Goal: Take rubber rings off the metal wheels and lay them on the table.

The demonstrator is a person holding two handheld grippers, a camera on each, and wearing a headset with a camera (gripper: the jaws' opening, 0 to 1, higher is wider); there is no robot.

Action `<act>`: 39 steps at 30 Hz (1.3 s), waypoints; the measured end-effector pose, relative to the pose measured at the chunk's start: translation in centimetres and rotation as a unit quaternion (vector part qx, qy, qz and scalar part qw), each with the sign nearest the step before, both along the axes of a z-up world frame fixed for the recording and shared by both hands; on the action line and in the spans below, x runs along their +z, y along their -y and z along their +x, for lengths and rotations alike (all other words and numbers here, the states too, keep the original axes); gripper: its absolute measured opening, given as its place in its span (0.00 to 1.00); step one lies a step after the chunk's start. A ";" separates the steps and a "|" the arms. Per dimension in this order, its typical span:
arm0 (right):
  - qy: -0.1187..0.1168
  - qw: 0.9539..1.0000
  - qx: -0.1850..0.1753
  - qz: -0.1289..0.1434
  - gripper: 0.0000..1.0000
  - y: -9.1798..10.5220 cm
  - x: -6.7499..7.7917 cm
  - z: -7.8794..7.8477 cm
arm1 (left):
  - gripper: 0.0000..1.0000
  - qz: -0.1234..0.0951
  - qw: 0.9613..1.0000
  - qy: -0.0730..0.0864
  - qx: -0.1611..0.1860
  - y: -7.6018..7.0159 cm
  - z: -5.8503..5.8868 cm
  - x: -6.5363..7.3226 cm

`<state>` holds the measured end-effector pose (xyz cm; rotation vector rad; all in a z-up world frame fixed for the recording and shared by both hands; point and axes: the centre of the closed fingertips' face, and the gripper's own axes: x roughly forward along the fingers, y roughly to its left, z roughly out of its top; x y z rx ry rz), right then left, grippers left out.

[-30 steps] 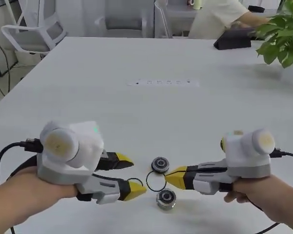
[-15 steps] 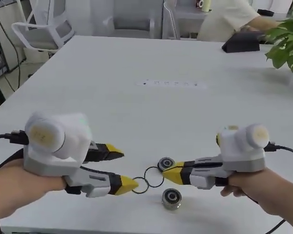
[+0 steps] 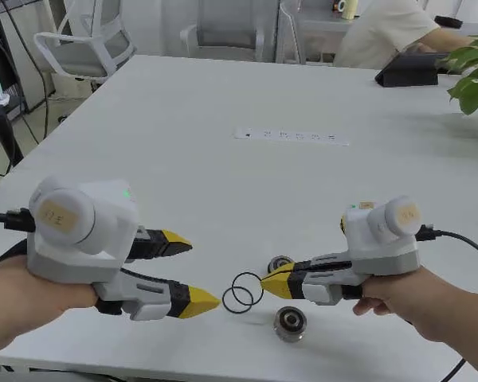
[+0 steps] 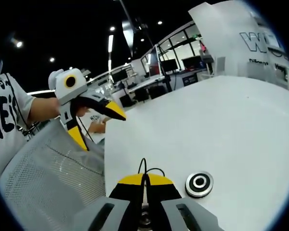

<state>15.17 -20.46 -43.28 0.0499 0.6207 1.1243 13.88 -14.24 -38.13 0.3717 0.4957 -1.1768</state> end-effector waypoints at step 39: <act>-0.038 0.999 0.008 -0.036 0.00 -1.2 -2.9 0.4 | 0.56 -0.009 1.000 -0.010 0.026 -2.0 0.0 -0.2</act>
